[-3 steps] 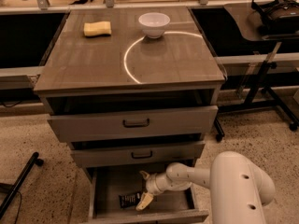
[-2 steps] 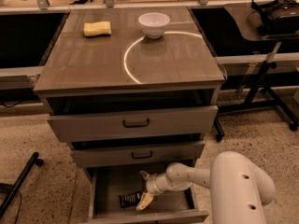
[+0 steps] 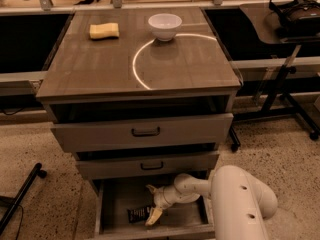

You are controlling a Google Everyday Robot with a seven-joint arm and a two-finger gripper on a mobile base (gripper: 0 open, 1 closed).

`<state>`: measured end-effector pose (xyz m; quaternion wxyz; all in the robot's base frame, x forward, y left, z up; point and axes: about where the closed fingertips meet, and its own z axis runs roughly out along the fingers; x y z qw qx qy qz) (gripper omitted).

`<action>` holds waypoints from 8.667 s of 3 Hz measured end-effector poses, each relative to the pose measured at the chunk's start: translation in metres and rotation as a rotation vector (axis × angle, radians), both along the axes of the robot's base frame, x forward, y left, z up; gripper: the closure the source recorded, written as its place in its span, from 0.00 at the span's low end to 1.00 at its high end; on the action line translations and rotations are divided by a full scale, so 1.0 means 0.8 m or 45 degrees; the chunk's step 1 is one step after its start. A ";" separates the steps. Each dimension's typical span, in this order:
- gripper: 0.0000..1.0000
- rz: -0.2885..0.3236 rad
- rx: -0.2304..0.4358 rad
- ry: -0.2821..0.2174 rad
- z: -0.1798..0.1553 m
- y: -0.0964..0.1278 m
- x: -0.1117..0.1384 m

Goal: Pick rxbar chocolate from bottom drawer and place on counter

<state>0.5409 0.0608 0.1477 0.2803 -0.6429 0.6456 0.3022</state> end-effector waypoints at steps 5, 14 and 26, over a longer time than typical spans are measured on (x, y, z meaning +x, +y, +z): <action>0.19 0.031 -0.163 -0.010 -0.086 0.040 -0.012; 1.00 0.073 0.072 -0.321 0.118 -0.024 -0.038; 1.00 0.578 0.070 -0.844 0.654 -0.077 -0.160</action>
Offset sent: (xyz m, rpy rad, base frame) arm -0.0014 0.0303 -0.0463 -0.0889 -0.0493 0.0488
